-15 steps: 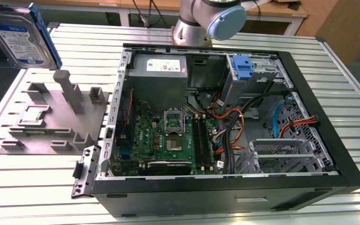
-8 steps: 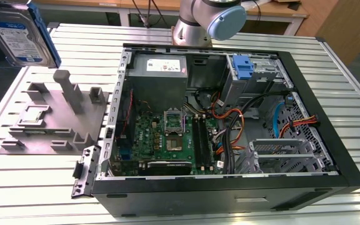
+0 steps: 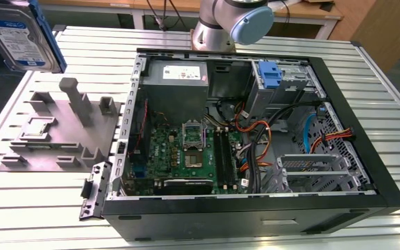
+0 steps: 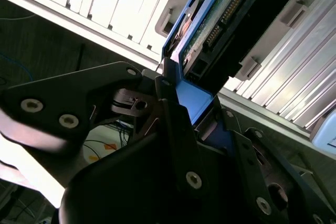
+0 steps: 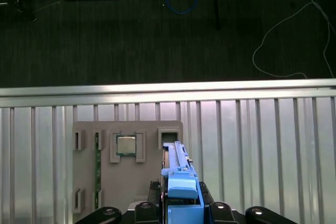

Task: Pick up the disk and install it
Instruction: 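Pick up the disk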

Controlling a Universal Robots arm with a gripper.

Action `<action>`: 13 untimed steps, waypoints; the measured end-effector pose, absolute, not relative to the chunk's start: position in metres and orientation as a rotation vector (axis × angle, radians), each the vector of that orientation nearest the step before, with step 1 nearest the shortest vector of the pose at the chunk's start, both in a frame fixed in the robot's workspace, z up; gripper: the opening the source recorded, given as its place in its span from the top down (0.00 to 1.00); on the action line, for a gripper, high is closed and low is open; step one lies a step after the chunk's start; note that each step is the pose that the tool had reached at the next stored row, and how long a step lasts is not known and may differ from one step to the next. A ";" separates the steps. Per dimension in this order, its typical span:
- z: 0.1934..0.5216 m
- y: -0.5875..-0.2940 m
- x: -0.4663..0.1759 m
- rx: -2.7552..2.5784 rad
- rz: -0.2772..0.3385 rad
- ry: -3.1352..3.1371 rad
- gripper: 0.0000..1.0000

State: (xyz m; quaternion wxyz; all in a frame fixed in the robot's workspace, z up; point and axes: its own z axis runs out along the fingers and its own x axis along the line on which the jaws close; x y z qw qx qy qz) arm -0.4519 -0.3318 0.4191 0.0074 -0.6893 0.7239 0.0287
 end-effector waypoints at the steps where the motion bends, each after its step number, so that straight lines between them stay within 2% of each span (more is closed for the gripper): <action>1: 0.420 -0.332 -0.452 -2.155 0.089 2.264 0.63; 13: 0.431 -0.332 -0.452 -2.156 0.089 2.264 0.63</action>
